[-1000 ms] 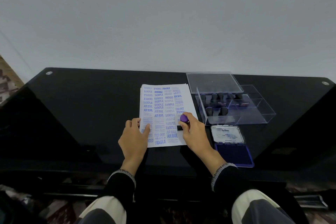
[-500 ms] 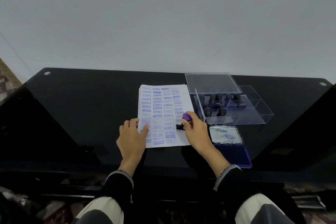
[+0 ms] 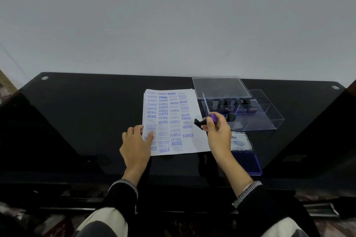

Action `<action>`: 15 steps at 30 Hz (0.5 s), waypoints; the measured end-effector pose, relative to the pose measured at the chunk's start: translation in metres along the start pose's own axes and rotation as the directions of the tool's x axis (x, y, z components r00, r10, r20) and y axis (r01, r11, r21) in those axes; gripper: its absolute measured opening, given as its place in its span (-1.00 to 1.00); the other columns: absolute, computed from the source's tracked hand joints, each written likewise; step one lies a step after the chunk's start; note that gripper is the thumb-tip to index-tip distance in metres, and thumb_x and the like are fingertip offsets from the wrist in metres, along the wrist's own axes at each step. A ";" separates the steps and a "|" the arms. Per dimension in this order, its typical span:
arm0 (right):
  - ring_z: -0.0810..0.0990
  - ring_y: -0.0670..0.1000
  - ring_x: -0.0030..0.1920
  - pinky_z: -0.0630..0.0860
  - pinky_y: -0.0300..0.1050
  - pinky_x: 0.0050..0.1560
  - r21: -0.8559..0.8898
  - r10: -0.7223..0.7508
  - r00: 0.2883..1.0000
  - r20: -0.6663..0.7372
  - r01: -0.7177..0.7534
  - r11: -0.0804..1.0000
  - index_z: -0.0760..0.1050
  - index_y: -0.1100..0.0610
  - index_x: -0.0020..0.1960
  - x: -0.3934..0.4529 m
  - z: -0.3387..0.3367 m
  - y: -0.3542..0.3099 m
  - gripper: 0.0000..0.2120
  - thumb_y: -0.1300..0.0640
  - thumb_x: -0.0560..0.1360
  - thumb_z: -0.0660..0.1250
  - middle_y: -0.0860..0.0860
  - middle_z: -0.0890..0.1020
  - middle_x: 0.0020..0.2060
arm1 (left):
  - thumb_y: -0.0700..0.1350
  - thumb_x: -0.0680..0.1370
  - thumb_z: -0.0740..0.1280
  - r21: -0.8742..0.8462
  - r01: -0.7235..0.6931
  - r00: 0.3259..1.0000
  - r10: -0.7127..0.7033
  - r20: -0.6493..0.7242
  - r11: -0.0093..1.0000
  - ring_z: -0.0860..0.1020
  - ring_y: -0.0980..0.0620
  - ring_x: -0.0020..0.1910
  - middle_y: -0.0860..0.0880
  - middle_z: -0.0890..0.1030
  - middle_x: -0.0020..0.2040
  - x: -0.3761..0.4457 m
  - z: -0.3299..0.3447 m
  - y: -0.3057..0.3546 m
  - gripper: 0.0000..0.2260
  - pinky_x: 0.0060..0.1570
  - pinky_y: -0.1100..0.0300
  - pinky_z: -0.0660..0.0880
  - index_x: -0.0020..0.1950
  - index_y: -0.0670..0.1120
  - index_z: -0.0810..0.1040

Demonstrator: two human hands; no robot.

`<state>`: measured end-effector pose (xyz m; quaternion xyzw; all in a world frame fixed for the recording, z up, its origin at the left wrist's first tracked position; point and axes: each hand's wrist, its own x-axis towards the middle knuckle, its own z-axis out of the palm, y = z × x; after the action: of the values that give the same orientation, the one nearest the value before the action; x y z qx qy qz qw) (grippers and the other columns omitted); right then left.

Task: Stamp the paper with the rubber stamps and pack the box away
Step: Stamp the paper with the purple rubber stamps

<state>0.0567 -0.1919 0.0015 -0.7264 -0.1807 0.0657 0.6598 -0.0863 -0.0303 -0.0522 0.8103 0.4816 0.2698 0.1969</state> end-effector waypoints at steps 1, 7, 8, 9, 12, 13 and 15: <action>0.61 -0.23 -0.24 0.54 -0.35 -0.09 0.003 0.004 1.000 -0.004 -0.004 1.000 0.44 0.12 0.17 0.000 -0.001 0.000 -0.84 0.18 0.60 0.20 0.08 0.62 -0.05 | 0.16 0.53 0.31 -0.004 0.001 1.000 -0.001 -0.001 1.000 0.40 0.09 0.02 0.07 0.50 0.03 0.000 0.000 0.000 -0.68 -0.26 0.14 0.38 0.19 0.00 0.50; 0.61 -0.20 -0.23 0.54 -0.38 -0.12 0.009 0.024 1.000 -0.014 -0.024 1.000 0.44 0.09 0.15 -0.001 -0.002 -0.001 -0.85 0.18 0.60 0.20 0.11 0.61 -0.01 | 0.16 0.54 0.31 0.009 -0.006 1.000 0.006 0.000 1.000 0.40 0.08 0.02 0.06 0.50 0.04 0.000 0.000 0.000 -0.67 -0.28 0.16 0.36 0.20 -0.01 0.50; 0.61 -0.21 -0.22 0.54 -0.38 -0.12 0.007 0.027 1.000 -0.009 -0.027 1.000 0.44 0.08 0.15 -0.001 -0.002 -0.001 -0.85 0.18 0.59 0.21 0.10 0.61 -0.02 | 0.15 0.53 0.31 0.011 -0.007 1.000 0.007 0.000 1.000 0.40 0.08 0.02 0.05 0.49 0.05 0.000 0.000 0.000 -0.66 -0.28 0.16 0.36 0.20 -0.01 0.50; 0.61 -0.21 -0.21 0.54 -0.39 -0.11 0.004 0.028 1.000 0.000 -0.028 1.000 0.43 0.08 0.15 -0.002 -0.003 -0.002 -0.85 0.18 0.59 0.21 0.08 0.61 -0.02 | 0.14 0.53 0.32 0.014 -0.011 1.000 0.011 -0.003 1.000 0.39 0.07 0.03 0.03 0.48 0.07 0.000 0.000 0.000 -0.66 -0.29 0.15 0.36 0.20 -0.02 0.49; 0.62 -0.16 -0.10 0.54 -0.28 0.02 -0.021 0.021 0.997 0.080 -0.019 1.000 0.44 0.07 0.19 -0.008 -0.009 -0.002 -0.81 0.16 0.58 0.24 -0.01 0.61 -0.02 | 0.05 0.52 0.38 0.024 -0.066 0.997 0.067 -0.028 0.998 0.36 0.05 0.03 0.00 0.44 0.10 -0.001 0.000 0.002 -0.70 -0.33 0.18 0.37 0.19 -0.04 0.50; 0.62 -0.12 -0.04 0.54 -0.22 0.08 -0.032 0.016 0.994 0.111 -0.013 0.999 0.44 0.03 0.19 -0.010 -0.014 -0.001 -0.80 0.14 0.58 0.25 -0.05 0.60 -0.01 | 0.01 0.51 0.40 0.032 -0.109 0.993 0.111 -0.039 0.994 0.36 0.05 0.00 0.01 0.45 0.08 -0.002 0.000 0.002 -0.75 -0.37 0.20 0.37 0.14 -0.04 0.52; 0.61 -0.03 0.03 0.53 -0.09 0.14 -0.033 0.002 0.991 0.137 0.002 0.999 0.46 -0.06 0.14 -0.013 -0.024 0.002 -0.82 0.13 0.56 0.27 -0.07 0.60 0.01 | -0.07 0.50 0.42 0.070 -0.196 0.979 0.200 -0.050 0.978 0.38 0.04 -0.07 0.03 0.49 -0.03 -0.003 0.001 0.001 -0.90 -0.41 0.20 0.40 -0.03 -0.03 0.56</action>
<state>0.0527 -0.2196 0.0006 -0.7309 -0.2267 0.1124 0.6338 -0.0858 -0.0335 -0.0527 0.8522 0.4123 0.2953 0.1289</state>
